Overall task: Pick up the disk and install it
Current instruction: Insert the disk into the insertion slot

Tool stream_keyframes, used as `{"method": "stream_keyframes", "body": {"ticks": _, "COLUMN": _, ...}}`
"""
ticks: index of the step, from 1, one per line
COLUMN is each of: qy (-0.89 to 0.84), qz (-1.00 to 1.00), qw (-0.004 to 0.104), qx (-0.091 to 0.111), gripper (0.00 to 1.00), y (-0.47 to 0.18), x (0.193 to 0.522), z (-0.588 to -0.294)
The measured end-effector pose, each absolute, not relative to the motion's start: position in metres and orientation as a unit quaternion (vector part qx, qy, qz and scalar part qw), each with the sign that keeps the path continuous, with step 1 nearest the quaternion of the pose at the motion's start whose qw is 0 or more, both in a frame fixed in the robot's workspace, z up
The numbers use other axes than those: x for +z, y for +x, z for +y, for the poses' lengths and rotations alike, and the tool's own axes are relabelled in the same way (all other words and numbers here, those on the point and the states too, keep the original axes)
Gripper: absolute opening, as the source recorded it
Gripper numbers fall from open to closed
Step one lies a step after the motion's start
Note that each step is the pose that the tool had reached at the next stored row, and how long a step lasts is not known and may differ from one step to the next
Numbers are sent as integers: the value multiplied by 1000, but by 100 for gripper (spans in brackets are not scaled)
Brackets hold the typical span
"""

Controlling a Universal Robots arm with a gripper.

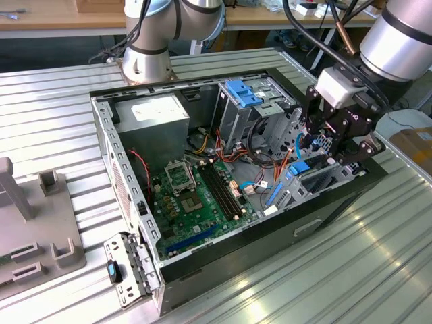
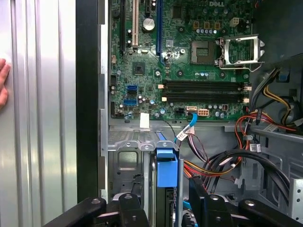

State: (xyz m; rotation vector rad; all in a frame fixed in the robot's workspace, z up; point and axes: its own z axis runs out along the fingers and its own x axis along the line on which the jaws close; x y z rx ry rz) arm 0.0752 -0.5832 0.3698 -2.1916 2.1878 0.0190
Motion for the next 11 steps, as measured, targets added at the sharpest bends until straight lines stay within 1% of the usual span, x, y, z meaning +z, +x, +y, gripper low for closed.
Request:
{"method": "stream_keyframes", "body": {"ticks": 4, "qy": -708, "qz": 706, "qw": 22, "qx": 6, "gripper": 50, "y": 76, "x": 370, "z": -583}}
{"method": "stream_keyframes", "body": {"ticks": 11, "qy": -708, "qz": 706, "qw": 22, "qx": 6, "gripper": 50, "y": 96, "x": 370, "z": -581}}
